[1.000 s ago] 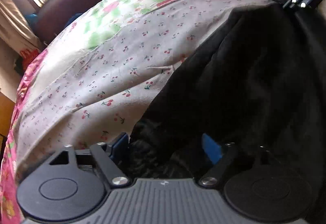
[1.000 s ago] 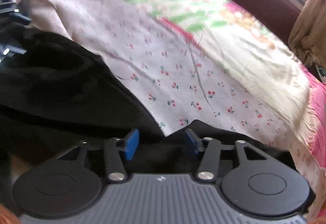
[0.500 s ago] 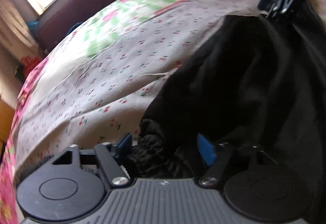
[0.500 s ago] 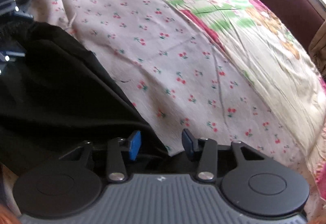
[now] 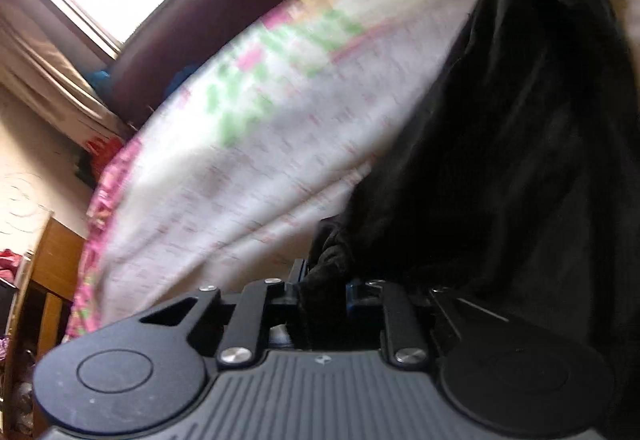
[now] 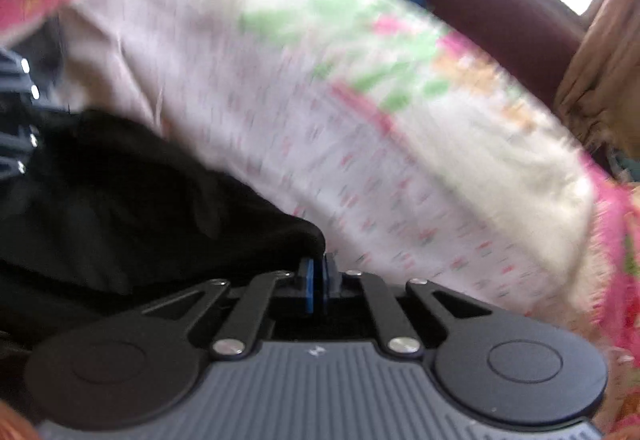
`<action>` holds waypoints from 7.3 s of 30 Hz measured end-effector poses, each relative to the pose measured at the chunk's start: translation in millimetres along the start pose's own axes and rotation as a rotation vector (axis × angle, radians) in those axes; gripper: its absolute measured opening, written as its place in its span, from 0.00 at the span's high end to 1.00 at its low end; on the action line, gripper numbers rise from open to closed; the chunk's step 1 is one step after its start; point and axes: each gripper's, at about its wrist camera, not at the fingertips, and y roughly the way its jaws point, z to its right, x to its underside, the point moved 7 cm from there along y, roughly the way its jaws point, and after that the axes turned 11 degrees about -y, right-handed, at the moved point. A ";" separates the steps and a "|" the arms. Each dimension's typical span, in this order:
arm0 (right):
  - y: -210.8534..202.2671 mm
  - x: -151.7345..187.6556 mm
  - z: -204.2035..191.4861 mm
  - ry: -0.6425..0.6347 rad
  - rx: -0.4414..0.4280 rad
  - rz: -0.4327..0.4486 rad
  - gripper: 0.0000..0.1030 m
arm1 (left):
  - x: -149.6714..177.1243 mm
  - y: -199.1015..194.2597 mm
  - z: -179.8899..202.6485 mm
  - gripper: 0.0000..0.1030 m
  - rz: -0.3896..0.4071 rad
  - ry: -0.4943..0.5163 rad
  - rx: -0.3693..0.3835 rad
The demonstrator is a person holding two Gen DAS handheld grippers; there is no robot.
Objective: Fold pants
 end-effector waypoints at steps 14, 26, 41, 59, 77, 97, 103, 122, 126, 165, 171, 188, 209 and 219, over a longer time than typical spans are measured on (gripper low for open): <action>-129.9 163.3 -183.9 -0.166 -0.122 -0.107 0.81 | 160.0 -160.2 57.2 0.66 0.018 -0.091 0.095; -111.8 114.7 -214.5 -0.427 0.013 0.046 0.45 | 145.1 -190.2 42.7 0.66 0.135 -0.196 0.077; -113.0 96.1 -187.7 -0.182 -0.077 0.026 0.98 | 168.3 -186.2 52.4 0.51 0.097 -0.122 0.041; -117.3 111.6 -201.5 -0.165 -0.091 0.005 0.98 | 170.6 -157.0 50.7 0.44 -0.066 -0.018 0.035; -178.1 36.1 -132.2 -0.002 -0.022 0.181 0.98 | 31.1 -184.6 -58.8 0.65 0.159 -0.229 0.028; -146.3 84.5 -315.5 -0.171 -0.265 0.014 0.87 | 213.9 -162.0 -34.2 0.59 -0.037 -0.272 -0.092; -176.6 78.3 -261.6 -0.043 -0.295 0.053 0.64 | 228.9 -169.8 -32.3 0.55 -0.060 -0.236 -0.099; -120.1 145.3 -89.3 0.297 -0.080 -0.085 0.62 | 203.7 -186.9 -50.0 0.29 -0.026 -0.231 -0.271; -129.8 190.6 -39.8 0.485 0.053 -0.117 0.60 | 163.9 -199.7 -29.7 0.27 0.056 -0.140 -0.276; -123.4 309.6 110.6 1.438 -0.010 0.356 0.95 | 29.5 -165.1 264.1 0.72 0.085 -0.017 0.394; -244.7 317.0 83.1 1.237 0.170 0.396 0.95 | 37.4 -192.6 278.3 0.72 0.155 0.055 0.430; -249.9 418.5 59.3 1.463 0.268 0.351 0.87 | 58.0 -182.9 308.8 0.71 0.086 0.203 0.405; -283.5 406.3 61.8 1.388 0.234 0.401 0.86 | 59.8 -187.5 303.1 0.71 0.096 0.227 0.417; -252.4 444.1 46.8 1.418 0.261 0.173 0.61 | 63.2 -184.5 307.1 0.71 0.093 0.241 0.416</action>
